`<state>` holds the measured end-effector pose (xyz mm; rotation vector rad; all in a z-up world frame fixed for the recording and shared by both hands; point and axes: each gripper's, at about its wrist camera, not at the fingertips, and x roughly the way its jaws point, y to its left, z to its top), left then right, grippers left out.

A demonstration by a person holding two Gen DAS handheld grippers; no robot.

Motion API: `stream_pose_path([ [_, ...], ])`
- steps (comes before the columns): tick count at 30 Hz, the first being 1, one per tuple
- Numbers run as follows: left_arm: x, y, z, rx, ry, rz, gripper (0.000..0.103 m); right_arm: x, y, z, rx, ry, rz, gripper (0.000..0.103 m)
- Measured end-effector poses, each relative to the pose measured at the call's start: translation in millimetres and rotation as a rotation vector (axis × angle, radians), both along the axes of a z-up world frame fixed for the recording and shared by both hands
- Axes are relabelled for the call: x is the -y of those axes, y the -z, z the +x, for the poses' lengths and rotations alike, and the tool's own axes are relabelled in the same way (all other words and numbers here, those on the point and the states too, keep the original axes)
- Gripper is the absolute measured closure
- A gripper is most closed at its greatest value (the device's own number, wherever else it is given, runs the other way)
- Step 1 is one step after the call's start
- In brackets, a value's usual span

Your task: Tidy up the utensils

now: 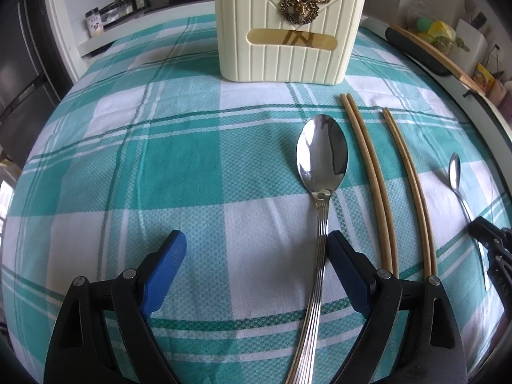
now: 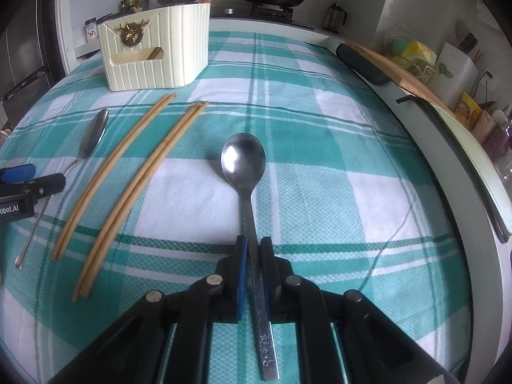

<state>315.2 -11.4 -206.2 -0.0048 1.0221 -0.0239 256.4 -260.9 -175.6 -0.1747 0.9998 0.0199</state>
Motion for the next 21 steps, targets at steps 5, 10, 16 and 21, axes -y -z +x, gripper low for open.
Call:
stream_pose_path([
  [5,-9.5,0.4,0.2,-0.011,-0.01,0.017,0.013,0.3,0.6,-1.6,0.006,0.002,0.002,0.094],
  [10,-15.0,0.1,-1.6,-0.02,0.002,0.017,0.013,-0.6,0.2,-1.2,0.007,0.002,0.009,0.094],
  [16,-20.6,-8.6,-2.1,-0.045,0.072,-0.054,0.014,7.8,-12.2,-1.5,0.028,0.0,0.087,0.059],
  [21,-10.8,-23.3,1.4,-0.034,0.168,-0.073,0.012,15.3,-22.7,2.4,0.046,-0.02,0.139,0.056],
])
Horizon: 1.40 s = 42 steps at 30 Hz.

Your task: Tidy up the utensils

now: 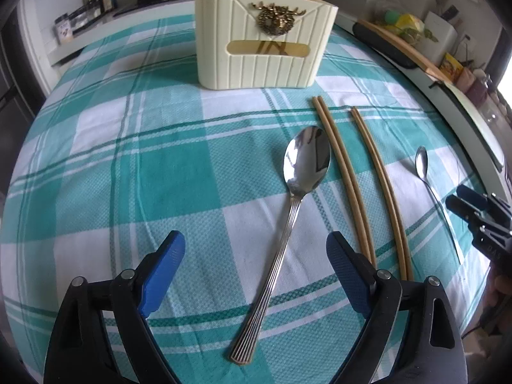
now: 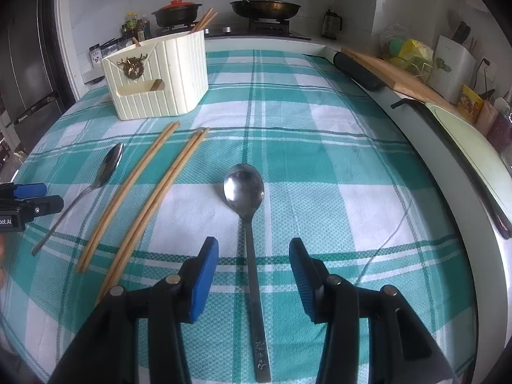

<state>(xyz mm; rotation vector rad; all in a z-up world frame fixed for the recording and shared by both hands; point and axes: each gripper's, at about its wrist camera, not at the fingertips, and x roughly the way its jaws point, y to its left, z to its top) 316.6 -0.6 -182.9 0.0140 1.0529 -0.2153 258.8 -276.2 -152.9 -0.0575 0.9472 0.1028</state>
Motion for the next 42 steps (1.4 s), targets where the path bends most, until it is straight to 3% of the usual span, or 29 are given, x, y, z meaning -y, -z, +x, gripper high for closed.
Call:
stream_pose_path([
  [8,46.0,19.7,31.8,0.007,0.098,0.181,0.012,2.5,15.2,21.8,-0.044,-0.065,0.028,0.053],
  [17,47.9,22.6,68.6,-0.041,0.196,0.12,0.011,-11.4,28.6,55.6,-0.026,-0.135,-0.018,0.046],
  [20,47.9,19.9,67.4,-0.022,0.2,0.1,0.023,-15.2,29.4,60.6,-0.006,-0.131,-0.02,0.049],
  [21,49.1,17.8,65.3,-0.007,0.206,0.099,0.037,-15.0,29.8,60.9,0.0,-0.122,-0.018,0.054],
  [22,50.6,16.0,62.8,0.005,0.217,0.099,0.053,-14.9,29.9,60.9,0.011,-0.117,-0.023,0.067],
  [23,52.2,14.3,60.7,0.016,0.229,0.093,0.061,-14.7,30.1,60.9,0.016,-0.116,-0.022,0.067],
  [27,55.1,12.6,55.0,0.053,0.216,0.121,0.062,-9.3,23.4,58.5,0.039,-0.103,0.023,0.067],
  [42,15.0,-92.2,-26.3,0.323,0.099,-0.019,0.062,-5.1,-67.5,-7.2,0.248,-0.128,0.147,0.067],
])
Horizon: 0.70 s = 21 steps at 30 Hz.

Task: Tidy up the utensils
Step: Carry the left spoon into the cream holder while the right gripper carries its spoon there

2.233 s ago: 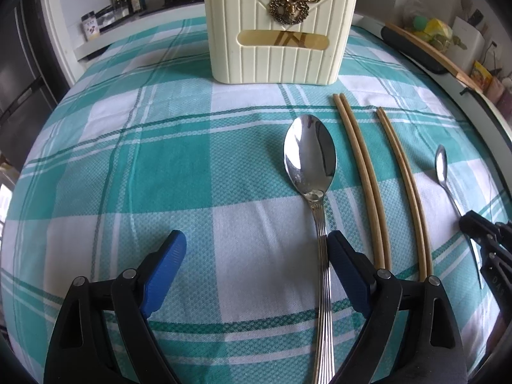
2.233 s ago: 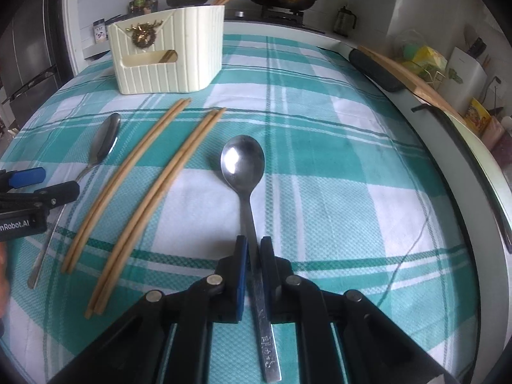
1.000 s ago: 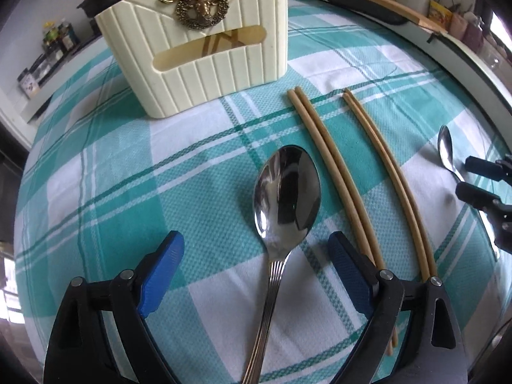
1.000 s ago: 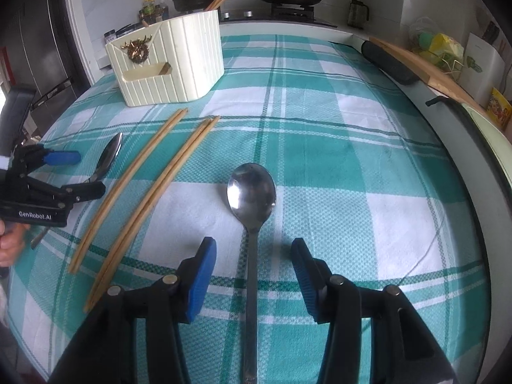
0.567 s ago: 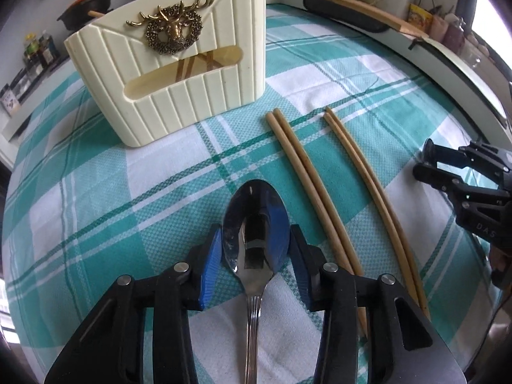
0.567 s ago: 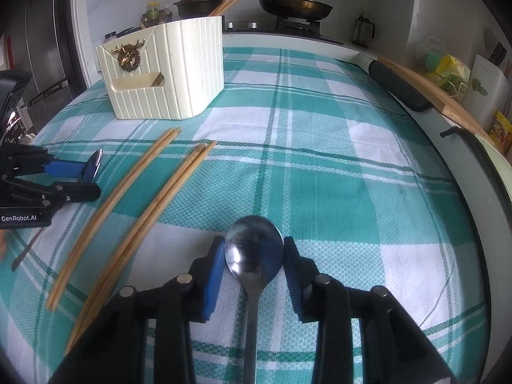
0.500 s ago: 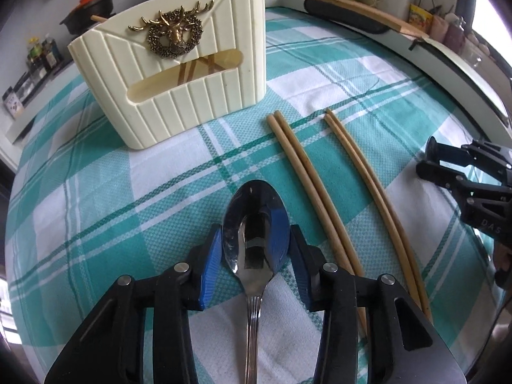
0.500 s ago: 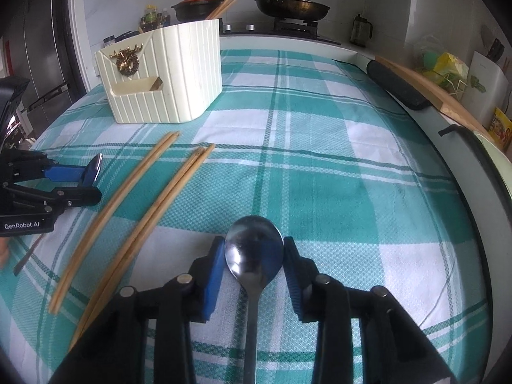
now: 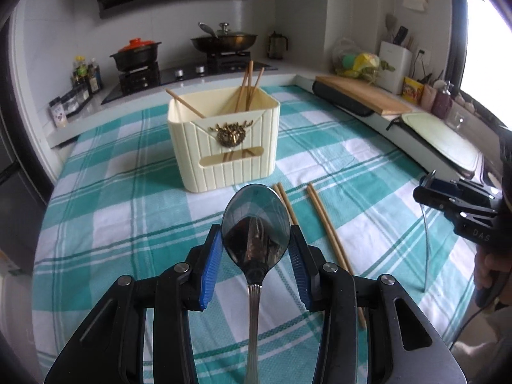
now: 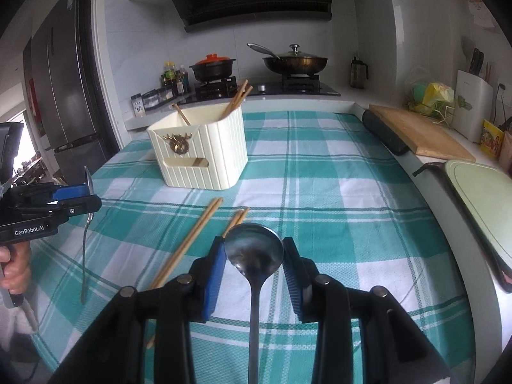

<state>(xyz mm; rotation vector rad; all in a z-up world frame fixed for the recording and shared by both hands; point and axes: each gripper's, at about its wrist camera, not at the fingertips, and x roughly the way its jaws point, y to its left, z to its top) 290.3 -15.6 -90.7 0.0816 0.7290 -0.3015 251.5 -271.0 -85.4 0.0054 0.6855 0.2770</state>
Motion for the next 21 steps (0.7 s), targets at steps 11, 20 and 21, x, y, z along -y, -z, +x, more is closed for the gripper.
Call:
stream_pose_path([
  [11,-13.6,-26.7,-31.9,0.062,-0.031,-0.07,0.062,-12.7,-30.3,-18.6,0.084,-0.013,0.02,0.067],
  [20,-18.4,-33.8,-32.4,0.075,-0.042,-0.094,0.062,-16.3,-47.2,-12.7,0.118,-0.012,0.022,0.067],
  [21,-19.2,-35.0,-32.0,0.075,-0.042,-0.096,0.062,-17.1,-49.3,-11.7,0.122,-0.013,0.02,0.067],
])
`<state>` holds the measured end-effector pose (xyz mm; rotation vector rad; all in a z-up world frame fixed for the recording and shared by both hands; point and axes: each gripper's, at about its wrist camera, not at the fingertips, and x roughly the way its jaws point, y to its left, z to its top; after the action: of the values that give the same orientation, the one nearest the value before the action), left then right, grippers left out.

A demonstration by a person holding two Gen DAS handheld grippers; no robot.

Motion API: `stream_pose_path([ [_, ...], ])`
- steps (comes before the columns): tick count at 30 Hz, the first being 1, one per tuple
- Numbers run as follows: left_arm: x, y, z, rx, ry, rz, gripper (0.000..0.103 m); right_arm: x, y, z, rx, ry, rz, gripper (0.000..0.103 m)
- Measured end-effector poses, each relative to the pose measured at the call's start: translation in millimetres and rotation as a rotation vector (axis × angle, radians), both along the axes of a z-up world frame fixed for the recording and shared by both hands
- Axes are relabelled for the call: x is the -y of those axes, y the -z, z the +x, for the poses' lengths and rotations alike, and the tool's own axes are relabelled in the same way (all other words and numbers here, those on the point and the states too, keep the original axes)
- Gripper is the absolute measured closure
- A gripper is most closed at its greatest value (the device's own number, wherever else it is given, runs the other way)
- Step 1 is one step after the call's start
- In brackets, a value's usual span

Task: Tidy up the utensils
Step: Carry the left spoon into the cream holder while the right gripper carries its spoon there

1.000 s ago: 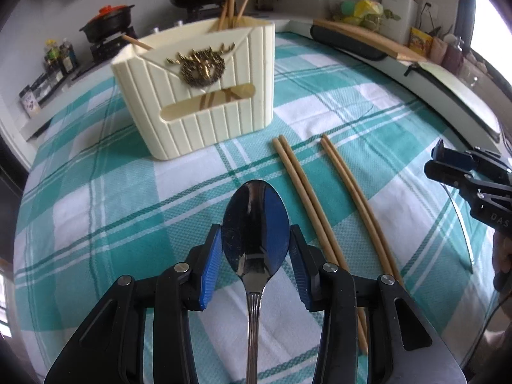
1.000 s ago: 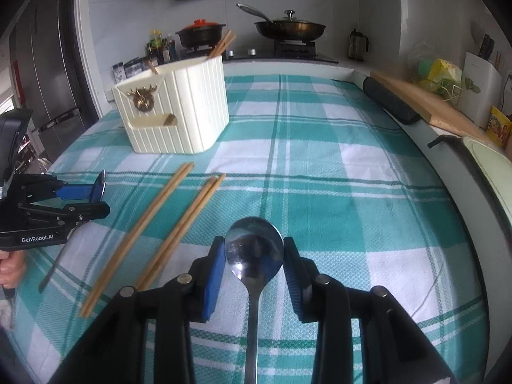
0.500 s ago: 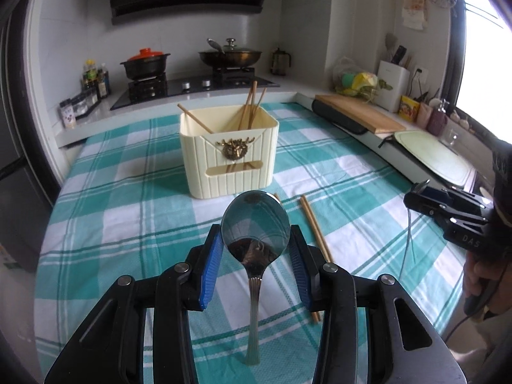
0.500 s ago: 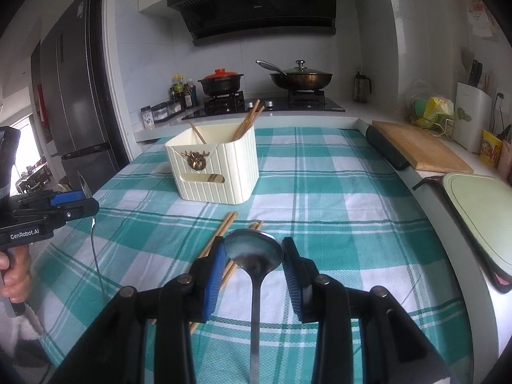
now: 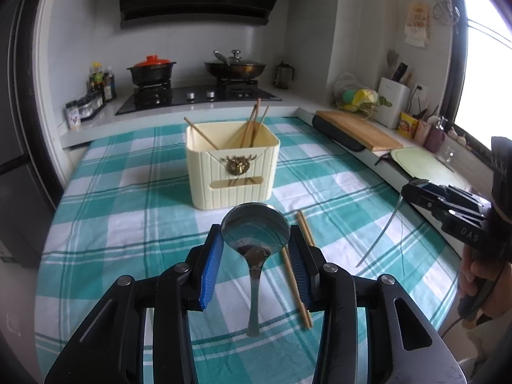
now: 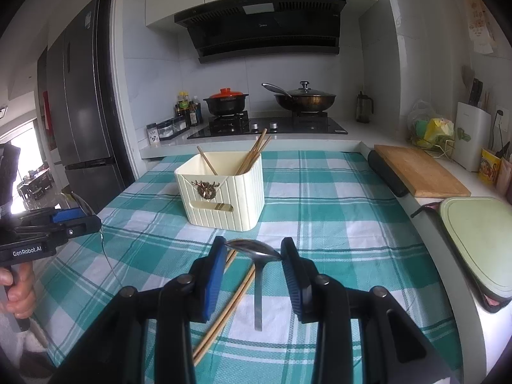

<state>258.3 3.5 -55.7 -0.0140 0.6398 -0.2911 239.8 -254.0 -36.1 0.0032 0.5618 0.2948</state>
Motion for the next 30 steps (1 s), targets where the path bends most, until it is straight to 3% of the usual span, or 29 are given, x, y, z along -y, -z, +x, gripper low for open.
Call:
stream_pose_path([
  [8,-6.1,-19.6,1.5,0.016,0.008,-0.015,0.062,-5.5,-22.6,7.2,0.023,-0.027,0.001,0.067],
  [18,-22.5,-66.2,26.1,0.061,0.006,-0.044,0.062,-16.5,-59.7,39.6,0.035,-0.087,0.032,0.067],
  [24,-30.9,-106.6,62.7,0.106,-0.013,-0.06,0.062,-23.3,-84.5,84.0,0.029,-0.115,0.067,0.067],
  [30,-38.4,-145.8,125.0,0.136,-0.051,-0.093,0.062,-36.1,-117.0,140.5,0.056,-0.125,0.097,0.067],
])
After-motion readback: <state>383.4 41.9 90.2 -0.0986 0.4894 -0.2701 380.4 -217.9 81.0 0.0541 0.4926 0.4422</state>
